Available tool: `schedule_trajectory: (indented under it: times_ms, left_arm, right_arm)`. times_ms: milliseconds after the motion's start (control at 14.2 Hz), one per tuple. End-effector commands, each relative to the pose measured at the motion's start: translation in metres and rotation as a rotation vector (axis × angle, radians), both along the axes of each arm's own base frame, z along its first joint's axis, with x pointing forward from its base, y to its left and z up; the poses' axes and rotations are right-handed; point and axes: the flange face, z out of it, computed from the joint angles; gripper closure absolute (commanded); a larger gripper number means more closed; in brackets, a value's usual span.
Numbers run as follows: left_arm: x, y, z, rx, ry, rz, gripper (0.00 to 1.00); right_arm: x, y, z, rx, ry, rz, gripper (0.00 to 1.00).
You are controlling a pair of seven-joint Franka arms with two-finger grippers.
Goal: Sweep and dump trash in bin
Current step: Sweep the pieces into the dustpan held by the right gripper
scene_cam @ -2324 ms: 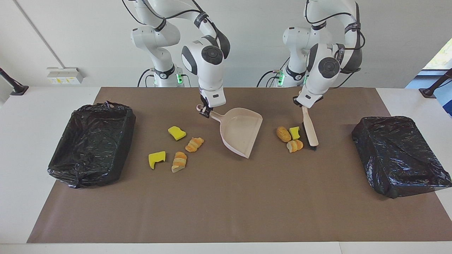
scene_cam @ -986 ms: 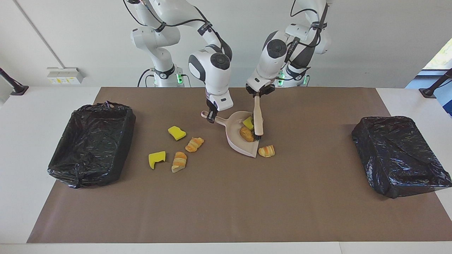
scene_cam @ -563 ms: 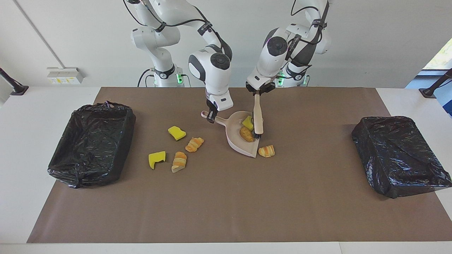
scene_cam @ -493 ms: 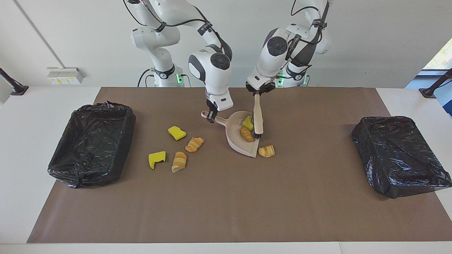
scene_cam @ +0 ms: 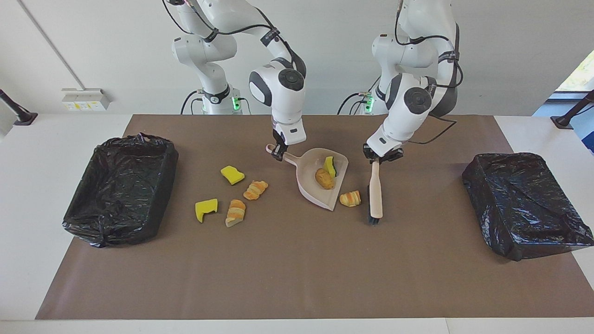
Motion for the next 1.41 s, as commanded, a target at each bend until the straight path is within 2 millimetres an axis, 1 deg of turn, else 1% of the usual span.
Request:
schedule_trajectory:
  times_ms: [0, 141, 352, 563, 634, 704, 845, 915, 986, 1056, 1127, 1197, 1338]
  left_arm:
    - [-0.022, -0.029, 0.006, 0.025, 0.044, -0.069, 1.00]
    - [-0.043, -0.054, 0.009, 0.047, 0.071, -0.074, 1.00]
    - [-0.068, -0.083, 0.016, 0.080, 0.093, -0.044, 1.00]
    - [-0.082, -0.110, 0.023, 0.086, 0.080, 0.027, 1.00]
    - [-0.083, -0.118, 0.028, 0.086, 0.067, 0.052, 1.00]
    - [-0.082, -0.118, 0.033, 0.082, 0.061, 0.068, 1.00]
    - [-0.073, -0.110, 0.055, 0.053, 0.047, 0.105, 1.00]
    - [-0.068, -0.099, 0.063, 0.045, 0.040, 0.129, 1.00]
    - [-0.060, -0.087, 0.068, 0.043, 0.041, 0.155, 1.00]
    - [-0.060, -0.080, 0.073, 0.047, 0.049, 0.163, 1.00]
    - [-0.059, -0.072, 0.072, 0.059, 0.069, 0.175, 1.00]
    - [-0.058, -0.061, 0.073, 0.075, 0.095, 0.191, 1.00]
    - [-0.053, -0.036, 0.084, 0.080, 0.111, 0.237, 1.00]
  right_arm:
    - [-0.001, 0.001, 0.001, -0.013, -0.011, -0.017, 1.00]
    - [-0.001, 0.001, 0.001, -0.011, -0.012, -0.025, 1.00]
    - [-0.001, 0.001, 0.001, -0.012, -0.011, -0.025, 1.00]
    - [-0.001, 0.001, 0.001, -0.011, -0.012, -0.025, 1.00]
    - [-0.001, 0.001, 0.001, -0.010, -0.013, -0.025, 1.00]
    - [-0.001, 0.001, 0.001, -0.010, -0.013, -0.025, 1.00]
    - [-0.001, 0.001, 0.001, -0.009, -0.014, -0.025, 1.00]
    - [-0.001, 0.001, 0.001, -0.008, -0.014, -0.023, 1.00]
    - [-0.001, 0.001, 0.001, -0.008, -0.014, -0.023, 1.00]
    - [0.000, 0.002, 0.001, -0.006, -0.016, -0.023, 1.00]
    - [-0.001, 0.002, 0.001, -0.007, -0.015, -0.023, 1.00]
    - [-0.001, 0.002, 0.001, -0.007, -0.015, -0.023, 1.00]
    - [-0.001, 0.002, 0.001, -0.006, -0.016, -0.023, 1.00]
